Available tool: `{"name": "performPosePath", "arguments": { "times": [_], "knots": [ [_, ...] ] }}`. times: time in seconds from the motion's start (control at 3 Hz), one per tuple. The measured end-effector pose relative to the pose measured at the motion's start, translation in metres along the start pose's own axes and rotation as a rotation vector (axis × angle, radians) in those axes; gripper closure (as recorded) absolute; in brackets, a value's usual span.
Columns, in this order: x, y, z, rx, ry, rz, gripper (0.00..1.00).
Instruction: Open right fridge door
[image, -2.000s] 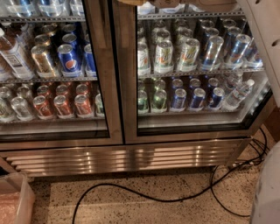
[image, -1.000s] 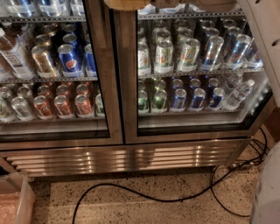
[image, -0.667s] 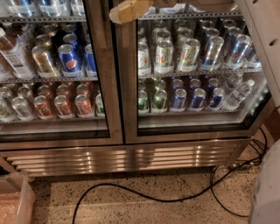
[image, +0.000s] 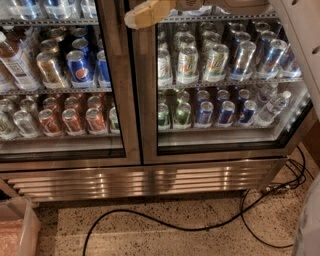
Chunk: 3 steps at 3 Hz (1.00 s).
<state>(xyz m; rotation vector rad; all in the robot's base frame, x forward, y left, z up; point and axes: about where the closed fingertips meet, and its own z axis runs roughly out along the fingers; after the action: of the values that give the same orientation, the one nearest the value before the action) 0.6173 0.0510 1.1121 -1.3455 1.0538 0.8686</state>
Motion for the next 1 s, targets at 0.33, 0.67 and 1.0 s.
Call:
{"name": "performPosePath", "arguments": {
  "times": [0.33, 0.67, 1.0],
  "knots": [
    [-0.0015, 0.0040, 0.0011, 0.000, 0.000, 0.000, 0.00],
    [-0.0015, 0.0094, 0.0010, 0.005, -0.021, 0.015, 0.00],
    [-0.0019, 0.0106, 0.0020, 0.005, -0.021, 0.015, 0.00]
  ]
}}
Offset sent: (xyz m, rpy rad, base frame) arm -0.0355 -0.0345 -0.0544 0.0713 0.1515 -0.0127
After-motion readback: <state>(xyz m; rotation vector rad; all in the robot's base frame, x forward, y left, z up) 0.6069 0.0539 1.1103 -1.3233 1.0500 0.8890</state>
